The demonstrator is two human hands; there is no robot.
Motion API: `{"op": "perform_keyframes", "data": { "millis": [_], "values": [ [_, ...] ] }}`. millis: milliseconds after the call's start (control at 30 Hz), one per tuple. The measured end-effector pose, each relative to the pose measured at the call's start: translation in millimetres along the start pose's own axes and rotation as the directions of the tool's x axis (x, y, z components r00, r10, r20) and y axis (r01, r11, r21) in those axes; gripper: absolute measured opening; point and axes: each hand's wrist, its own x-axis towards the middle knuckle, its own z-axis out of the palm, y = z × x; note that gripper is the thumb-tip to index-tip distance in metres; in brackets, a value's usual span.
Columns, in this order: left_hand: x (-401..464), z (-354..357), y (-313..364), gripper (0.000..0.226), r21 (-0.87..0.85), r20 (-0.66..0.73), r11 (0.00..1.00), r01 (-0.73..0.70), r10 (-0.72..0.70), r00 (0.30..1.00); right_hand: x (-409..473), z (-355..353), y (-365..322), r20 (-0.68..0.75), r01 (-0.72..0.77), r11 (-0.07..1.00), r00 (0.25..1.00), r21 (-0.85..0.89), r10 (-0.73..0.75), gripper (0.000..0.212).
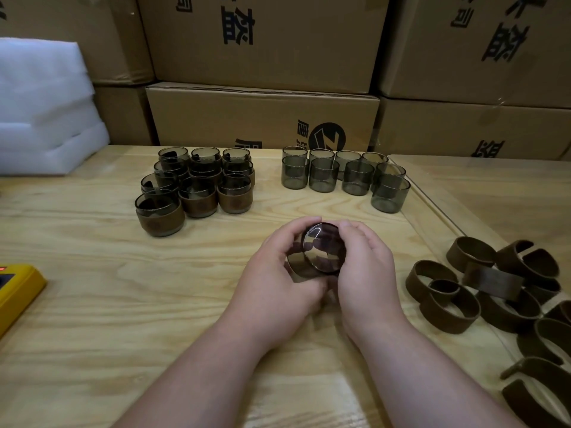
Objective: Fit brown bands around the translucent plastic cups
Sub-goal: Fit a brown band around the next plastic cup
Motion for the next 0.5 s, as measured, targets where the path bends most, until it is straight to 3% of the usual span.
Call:
{"op": "perform_keyframes", "data": {
  "millis": [200, 400, 500],
  "values": [
    [2.6, 0.1, 0.9, 0.069, -0.074, -0.035, 0.997, -0.009, 0.006, 0.999, 1.3, -2.7, 0.5, 0.057, 0.029, 0.999, 0.998, 0.025, -0.031, 0.037],
    [5.2, -1.2, -5.4, 0.076, -0.133, -0.070, 0.991, 0.014, -0.024, 0.997, -0.6, -3.3, -1.2, 0.191, 0.052, 0.998, 0.980, 0.029, -0.056, 0.054],
    [6.5, -1.0, -6.9, 0.080, -0.168, -0.073, 0.985, 0.031, -0.044, 0.996, -0.3, -3.4, -1.3, 0.241, 0.068, 0.996, 0.967, 0.051, -0.078, 0.053]
  ]
}}
